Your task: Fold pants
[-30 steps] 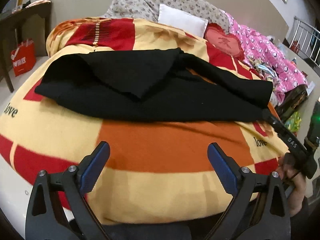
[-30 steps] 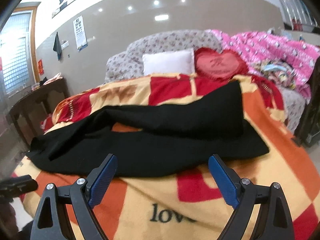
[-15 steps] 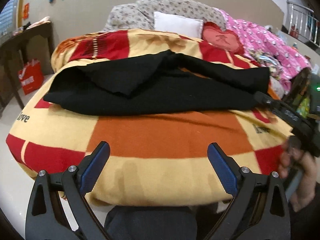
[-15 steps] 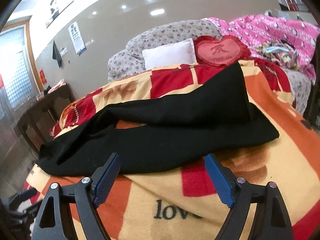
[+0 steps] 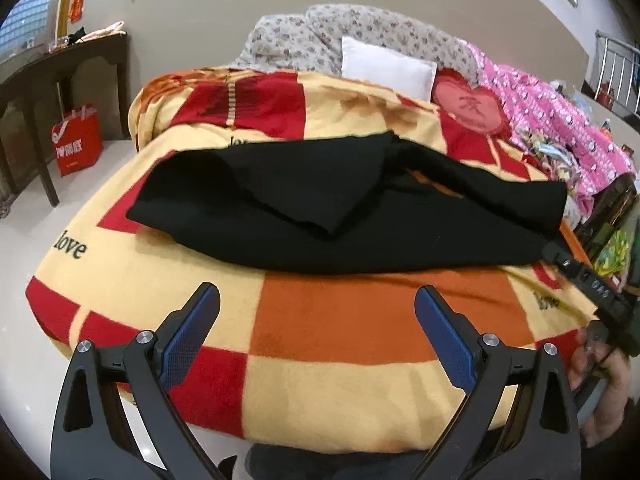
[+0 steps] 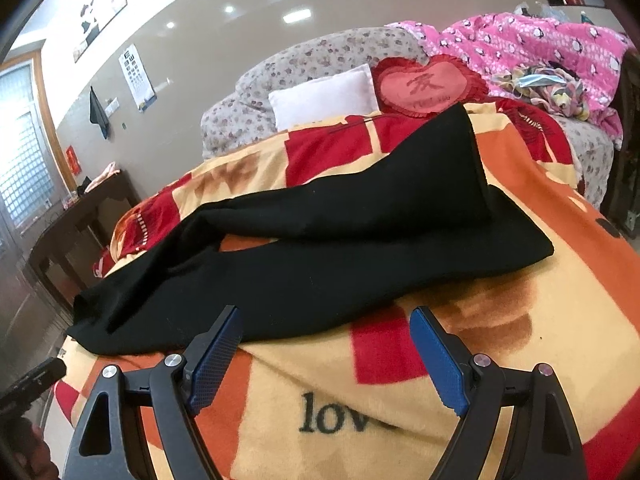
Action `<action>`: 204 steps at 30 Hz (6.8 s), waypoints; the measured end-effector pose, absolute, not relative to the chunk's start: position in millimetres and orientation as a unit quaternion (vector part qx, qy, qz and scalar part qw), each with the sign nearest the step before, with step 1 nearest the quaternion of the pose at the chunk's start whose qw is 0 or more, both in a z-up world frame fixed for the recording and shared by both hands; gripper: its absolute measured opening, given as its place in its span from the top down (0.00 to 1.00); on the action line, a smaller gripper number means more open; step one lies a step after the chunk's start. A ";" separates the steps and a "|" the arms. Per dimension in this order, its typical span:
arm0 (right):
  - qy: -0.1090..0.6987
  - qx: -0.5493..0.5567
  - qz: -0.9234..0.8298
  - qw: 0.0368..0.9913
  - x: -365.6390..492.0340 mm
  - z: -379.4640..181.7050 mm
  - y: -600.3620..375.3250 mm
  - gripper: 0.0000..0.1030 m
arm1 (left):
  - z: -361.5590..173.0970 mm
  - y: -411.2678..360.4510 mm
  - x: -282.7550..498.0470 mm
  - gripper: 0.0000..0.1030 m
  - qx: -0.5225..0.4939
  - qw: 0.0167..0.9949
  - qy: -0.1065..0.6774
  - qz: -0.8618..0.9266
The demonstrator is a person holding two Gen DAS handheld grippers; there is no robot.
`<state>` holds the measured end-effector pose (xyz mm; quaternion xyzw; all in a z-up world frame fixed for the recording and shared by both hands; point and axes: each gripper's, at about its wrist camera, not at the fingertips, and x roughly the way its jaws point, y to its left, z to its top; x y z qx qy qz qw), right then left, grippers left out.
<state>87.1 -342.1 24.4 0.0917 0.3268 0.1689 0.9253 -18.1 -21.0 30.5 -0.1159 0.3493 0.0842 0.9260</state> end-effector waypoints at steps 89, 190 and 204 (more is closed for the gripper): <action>0.273 -0.037 0.155 0.949 67.0 35.5 -337.8 0.20 | 2.8 115.9 21.3 0.04 -0.223 0.920 0.323 0.003; 0.364 -0.033 0.135 0.921 101.7 10.1 -351.9 0.93 | 66.9 152.6 126.6 0.81 -0.020 0.908 0.375 0.187; 0.353 0.058 0.128 0.925 102.9 16.4 -383.6 0.93 | 39.4 85.2 105.5 0.71 -0.050 0.937 0.332 0.091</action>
